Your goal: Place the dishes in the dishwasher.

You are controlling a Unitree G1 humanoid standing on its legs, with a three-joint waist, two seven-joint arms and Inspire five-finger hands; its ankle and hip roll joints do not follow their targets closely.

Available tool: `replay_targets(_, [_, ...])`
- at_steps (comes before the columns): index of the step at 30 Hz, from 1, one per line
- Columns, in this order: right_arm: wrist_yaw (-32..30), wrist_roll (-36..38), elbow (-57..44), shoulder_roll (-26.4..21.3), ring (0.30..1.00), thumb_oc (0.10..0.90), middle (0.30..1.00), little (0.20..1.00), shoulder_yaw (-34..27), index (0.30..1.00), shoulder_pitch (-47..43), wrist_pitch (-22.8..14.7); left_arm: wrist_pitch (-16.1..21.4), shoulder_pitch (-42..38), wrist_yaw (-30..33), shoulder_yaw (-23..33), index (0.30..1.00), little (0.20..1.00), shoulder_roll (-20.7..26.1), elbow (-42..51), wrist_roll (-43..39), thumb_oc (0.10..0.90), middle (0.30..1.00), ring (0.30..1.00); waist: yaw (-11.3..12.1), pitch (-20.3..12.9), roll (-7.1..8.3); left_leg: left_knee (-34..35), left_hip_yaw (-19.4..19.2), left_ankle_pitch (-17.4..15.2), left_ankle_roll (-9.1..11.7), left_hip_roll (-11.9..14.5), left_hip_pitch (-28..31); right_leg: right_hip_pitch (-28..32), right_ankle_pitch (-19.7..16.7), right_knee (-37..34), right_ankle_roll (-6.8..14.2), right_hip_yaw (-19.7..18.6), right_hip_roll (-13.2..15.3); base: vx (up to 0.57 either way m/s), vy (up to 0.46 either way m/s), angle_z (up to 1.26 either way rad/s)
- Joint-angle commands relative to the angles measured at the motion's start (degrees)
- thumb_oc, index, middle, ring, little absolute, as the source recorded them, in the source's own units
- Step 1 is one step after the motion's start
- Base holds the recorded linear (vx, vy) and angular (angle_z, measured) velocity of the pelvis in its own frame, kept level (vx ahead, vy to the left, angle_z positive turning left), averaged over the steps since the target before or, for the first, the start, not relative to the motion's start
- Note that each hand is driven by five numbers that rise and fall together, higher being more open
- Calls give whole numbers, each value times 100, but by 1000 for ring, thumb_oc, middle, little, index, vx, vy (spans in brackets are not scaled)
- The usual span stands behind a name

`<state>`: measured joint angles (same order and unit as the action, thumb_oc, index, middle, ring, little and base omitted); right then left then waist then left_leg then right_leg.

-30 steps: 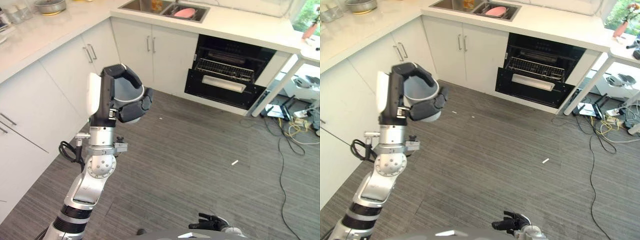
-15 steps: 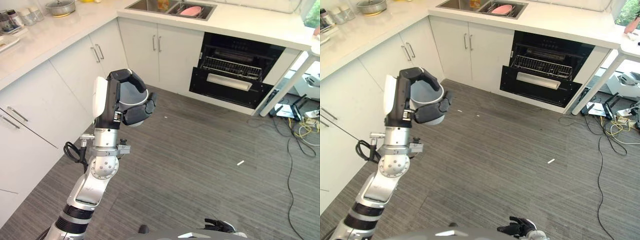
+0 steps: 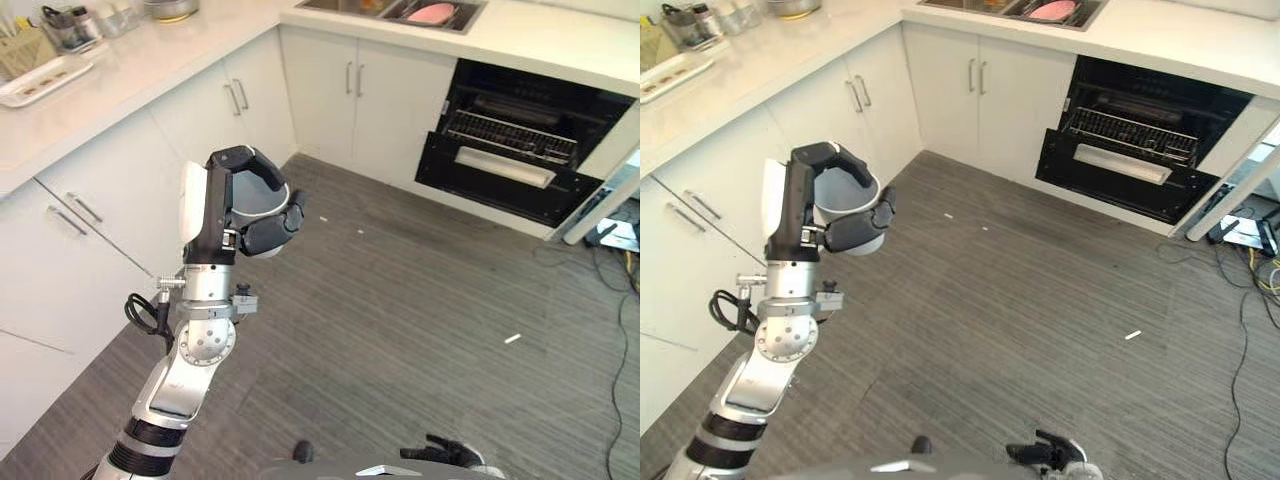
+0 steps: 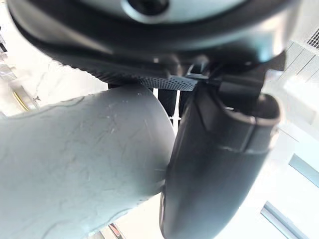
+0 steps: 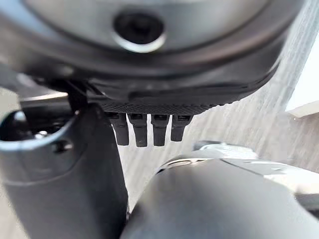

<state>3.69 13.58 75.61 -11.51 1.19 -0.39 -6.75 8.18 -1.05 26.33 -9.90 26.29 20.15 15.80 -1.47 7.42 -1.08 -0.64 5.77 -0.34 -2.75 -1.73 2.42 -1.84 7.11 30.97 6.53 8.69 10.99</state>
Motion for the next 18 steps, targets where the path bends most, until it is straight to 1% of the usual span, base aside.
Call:
replay_targets(1, [-105,-8,207,117,900,800,900,900,356,900,96,32,381,-171,192,696,300,300,45,942,-23,400,300,300,-89,-136,76,564,404,-218,149,-61,570,-990,-771,-336,130,-630,-998,290,155,72])
replay_targets(2, [-106,13,224,91,900,800,900,900,309,900,90,31,392,-206,193,672,300,300,40,934,-7,400,300,300,-167,-144,108,564,491,-285,168,-109,630,-1143,-679,-591,111,-600,-1138,288,33,49])
replay_targets(3, [-126,81,239,59,900,800,900,900,242,900,77,35,401,-245,199,657,300,300,38,923,-4,400,300,300,-220,-151,152,564,558,-333,169,-163,675,-1222,-679,-985,59,-549,-1177,351,-35,60])
replay_targets(5, [-123,200,269,11,900,800,900,900,128,900,131,46,474,-287,176,629,300,300,-2,912,-31,400,300,300,-344,-160,208,564,694,-486,187,-217,866,-1360,-919,-1904,1,-360,-1103,319,-42,81])
replay_targets(6, [-121,203,271,8,900,800,900,900,130,900,134,46,477,-284,175,629,300,300,-4,910,-32,400,300,300,-361,-161,179,564,712,-505,191,-184,877,-1309,-943,-1979,-4,-330,-1129,294,-12,94])
replay_targets(7, [-125,238,318,-16,900,800,900,900,77,900,181,50,486,-302,140,617,300,300,-14,892,-48,400,300,300,-460,-164,186,564,787,-595,204,-179,1018,-1407,-1080,-2327,16,-313,-1203,265,8,90])
replay_targets(8, [-124,266,368,-38,900,800,900,900,5,900,220,56,475,-342,100,588,300,300,-44,844,-68,400,300,300,-576,-163,216,564,913,-602,215,-204,1105,-1498,-1208,-2438,41,-464,-1230,370,0,74])
replay_targets(9, [-122,309,416,-62,900,800,900,900,-75,900,274,53,469,-387,32,533,300,300,-72,792,-80,400,300,300,-687,-186,235,564,1026,-620,222,-187,1215,-1534,-1242,-2396,44,-675,-1324,337,-34,56])
replay_targets(10, [-134,364,453,-88,900,800,900,900,-138,900,361,33,487,-428,10,472,300,300,-93,735,-46,400,300,300,-762,-240,255,564,1077,-617,235,-171,1301,-1401,-1223,-2389,-30,-900,-1421,459,-90,96])
replay_targets(11, [-126,376,409,-147,900,800,900,900,-187,900,437,13,502,-424,-16,449,300,300,-124,687,3,400,300,300,-786,-346,208,564,1050,-489,262,-73,1382,-1215,-1196,-2452,-166,-967,-1477,461,-110,126])
replay_targets(12, [-119,408,409,-176,900,800,900,900,-227,900,460,22,501,-430,-34,447,300,300,-134,686,-4,400,300,300,-807,-378,156,485,966,-397,351,-22,1403,-1159,-1187,-2425,-217,-945,-1507,447,-106,115])
replay_targets(13, [-110,421,405,-205,900,800,900,900,-268,900,485,16,512,-419,-72,449,300,300,-142,676,-20,400,300,300,-834,-415,114,310,862,-332,473,28,1384,-1058,-1092,-2408,-250,-871,-1515,231,-55,37])
replay_targets(14, [-109,421,404,-208,900,800,900,900,-268,900,488,16,512,-416,-73,449,300,300,-145,677,-21,400,300,300,-840,-413,108,295,868,-346,476,32,1381,-1053,-1086,-2405,-253,-863,-1518,237,-56,2])
replay_targets(15, [-109,450,376,-206,900,800,900,900,-312,900,520,8,504,-398,-100,450,300,300,-159,649,-74,400,300,300,-897,-448,79,20,777,-257,613,69,1351,-947,-1028,-2403,-295,-818,-1534,269,-60,-4])
replay_targets(16, [-120,497,356,-232,900,800,900,900,-372,900,527,-2,501,-390,-131,446,300,300,-176,625,-107,400,300,300,-952,-464,51,-406,664,11,846,87,1282,-788,-977,-2404,-345,-827,-1562,488,-121,6])
replay_targets(17, [-145,541,277,-302,900,800,900,900,-430,900,495,-65,515,-437,-179,415,300,300,-146,583,-181,400,300,300,-965,-437,143,-1555,324,704,1336,7,821,-395,-946,-2533,-386,-858,-1477,360,-91,-3])
replay_targets(18, [-145,541,277,-302,900,800,900,900,-430,900,495,-65,515,-437,-179,415,300,300,-146,583,-181,400,300,300,-965,-437,143,-1555,324,704,1336,7,821,-395,-946,-2533,-386,-858,-1477,473,-175,26])
